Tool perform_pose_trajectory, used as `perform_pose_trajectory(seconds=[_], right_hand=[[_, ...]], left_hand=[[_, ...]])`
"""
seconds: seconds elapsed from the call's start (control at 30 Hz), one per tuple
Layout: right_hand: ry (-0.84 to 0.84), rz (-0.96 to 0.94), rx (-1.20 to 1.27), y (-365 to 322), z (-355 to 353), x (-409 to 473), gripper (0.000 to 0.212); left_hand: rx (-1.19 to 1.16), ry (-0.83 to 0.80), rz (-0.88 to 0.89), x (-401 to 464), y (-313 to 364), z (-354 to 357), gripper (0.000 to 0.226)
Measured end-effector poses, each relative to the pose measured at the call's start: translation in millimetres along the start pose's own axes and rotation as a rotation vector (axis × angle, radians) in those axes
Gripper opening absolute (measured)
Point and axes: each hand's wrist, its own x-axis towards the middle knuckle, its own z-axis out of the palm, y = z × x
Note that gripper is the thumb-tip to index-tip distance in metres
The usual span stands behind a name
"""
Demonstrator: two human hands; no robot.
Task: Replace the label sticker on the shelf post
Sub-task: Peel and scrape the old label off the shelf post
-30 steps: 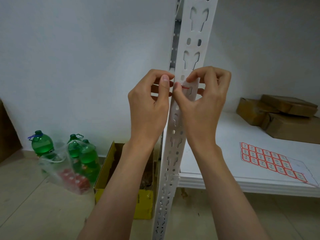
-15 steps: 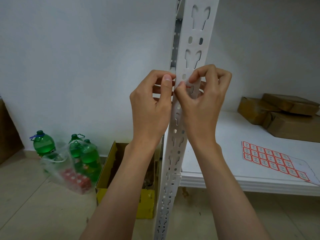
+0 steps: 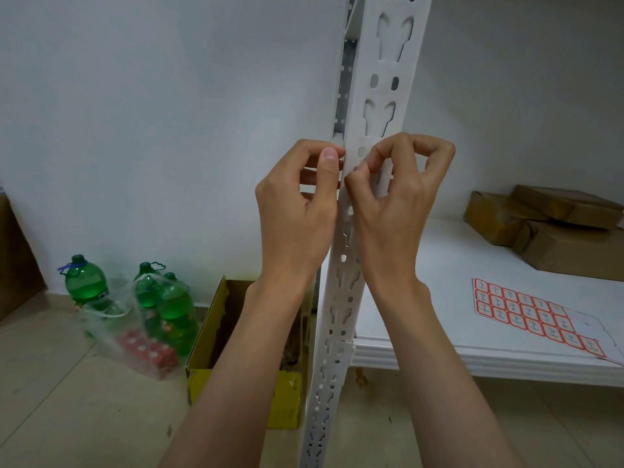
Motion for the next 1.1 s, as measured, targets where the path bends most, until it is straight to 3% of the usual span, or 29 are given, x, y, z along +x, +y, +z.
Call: perform_pose_trajectory(seconds=[0.23, 0.6, 0.67, 0.8, 0.9, 1.1], right_hand=[[-0.052, 0.064, 0.084, 5.7, -5.5, 4.4, 0.015], [-0.022, 0.086, 0.059, 3.5, -5.9, 2.9, 0.008], [-0.031, 0.101, 0.092, 0.0, -9.1, 2.9, 0.016], [-0.099, 0.507, 0.410, -7.5, -21.2, 8.1, 0.036], [-0.252, 0.772, 0.574, -2.4, -27.7, 15.8, 0.036], [-0.464, 0.918, 0.778, 2.8, -31.1, 17.8, 0.040]], left_hand=[[0.021, -0.004, -0.025, 1.5, -2.1, 0.8, 0.029], [0.019, -0.008, -0.032, 3.0, -3.1, -1.1, 0.021], [0.022, -0.031, -0.030, 3.9, -3.9, -3.2, 0.016], [0.009, -0.071, -0.050, 3.2, -3.6, -5.4, 0.024], [0.006, -0.094, -0.065, 3.0, -1.8, -6.0, 0.029], [-0.042, -0.108, -0.130, 2.2, 4.2, -1.2, 0.031]])
